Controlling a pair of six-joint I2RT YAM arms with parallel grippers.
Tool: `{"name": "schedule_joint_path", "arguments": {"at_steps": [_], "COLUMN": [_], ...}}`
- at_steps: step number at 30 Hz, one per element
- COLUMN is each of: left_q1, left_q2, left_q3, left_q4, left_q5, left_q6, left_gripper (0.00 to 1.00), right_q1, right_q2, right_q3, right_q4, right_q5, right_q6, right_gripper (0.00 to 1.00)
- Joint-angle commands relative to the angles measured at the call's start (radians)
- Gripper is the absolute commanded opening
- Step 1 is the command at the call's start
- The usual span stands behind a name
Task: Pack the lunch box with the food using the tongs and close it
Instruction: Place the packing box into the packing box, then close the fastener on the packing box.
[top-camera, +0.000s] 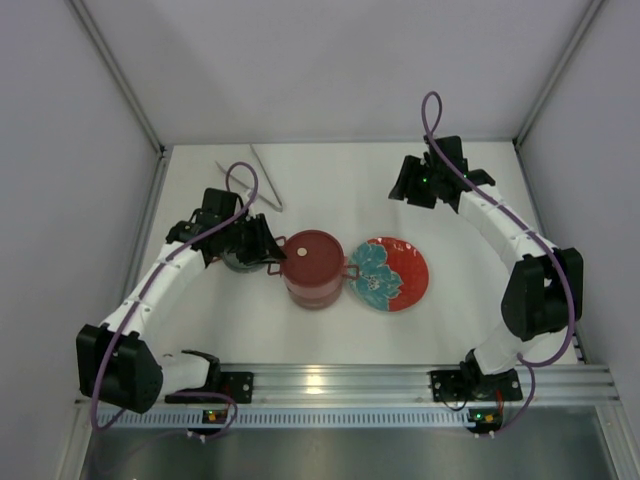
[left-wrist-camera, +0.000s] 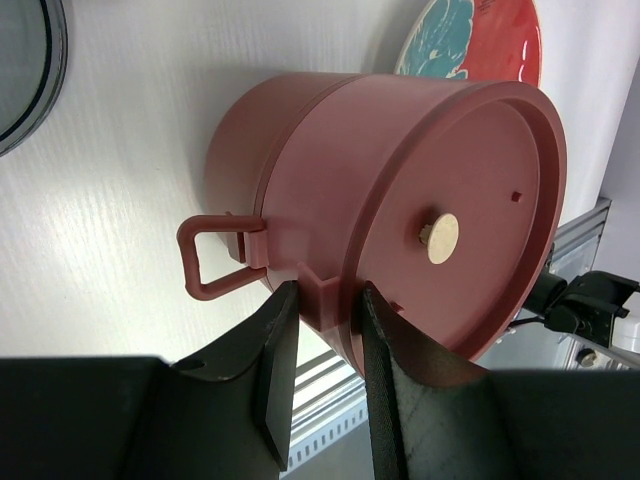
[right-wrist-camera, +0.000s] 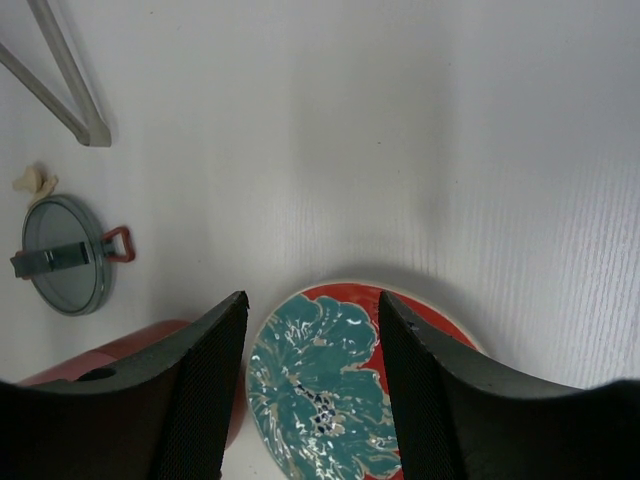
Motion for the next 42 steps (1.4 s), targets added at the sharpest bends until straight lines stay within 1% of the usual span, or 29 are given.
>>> {"name": "schedule_joint_path", "arguments": {"at_steps": [1, 8, 10, 13, 14, 16, 19, 20, 22, 23, 28, 35, 39, 42], "left_q1": [-0.002, -0.002, -0.004, -0.004, -0.005, -0.007, -0.009, -0.010, -0.013, -0.013, -0.013, -0.015, -0.015, -0.015], "left_q2": [-0.011, -0.023, -0.022, -0.023, -0.025, -0.026, -0.031, -0.034, -0.038, -0.043, -0.048, -0.049, -0.046, -0.046], "left_q3": [0.027, 0.038, 0.040, 0.041, 0.043, 0.044, 0.043, 0.043, 0.040, 0.038, 0.037, 0.037, 0.040, 0.044], "left_q4": [0.005, -0.018, -0.020, -0.023, -0.024, -0.026, -0.027, -0.027, -0.027, -0.027, -0.029, -0.023, -0.021, -0.021], "left_q5": [-0.001, -0.032, -0.038, -0.049, -0.053, -0.056, -0.064, -0.066, -0.069, -0.073, -0.076, -0.081, -0.079, -0.076], "left_q6": [0.020, 0.028, 0.030, 0.030, 0.031, 0.030, 0.028, 0.028, 0.027, 0.025, 0.025, 0.022, 0.019, 0.017], "left_gripper": [0.02, 0.05, 0.05, 0.06, 0.06, 0.06, 0.06, 0.06, 0.06, 0.06, 0.06, 0.06, 0.06, 0.06], "right_q1": [-0.009, 0.009, 0.026, 0.095, 0.112, 0.174, 0.259, 0.273, 0.304, 0.313, 0.396, 0.472, 0.515, 0.522], "right_q2": [-0.045, -0.079, -0.105, -0.138, -0.146, -0.171, -0.197, -0.201, -0.220, -0.227, -0.276, -0.312, -0.298, -0.269], "right_q3": [-0.003, -0.040, -0.069, -0.119, -0.130, -0.171, -0.216, -0.225, -0.259, -0.270, -0.328, -0.362, -0.374, -0.385], "right_q4": [0.038, 0.048, 0.058, 0.056, 0.052, 0.053, 0.056, 0.055, 0.058, 0.068, 0.085, 0.075, 0.081, 0.094], "right_q5": [-0.004, -0.021, -0.029, -0.010, 0.010, 0.037, 0.086, 0.096, 0.105, 0.103, 0.100, 0.119, 0.139, 0.139], "right_q6": [-0.005, 0.004, 0.015, 0.027, 0.030, 0.049, 0.079, 0.089, 0.116, 0.122, 0.167, 0.191, 0.207, 0.211], "right_gripper": [0.55, 0.54, 0.53, 0.43, 0.36, 0.27, 0.23, 0.19, 0.15, 0.12, 0.08, 0.09, 0.09, 0.09]}}
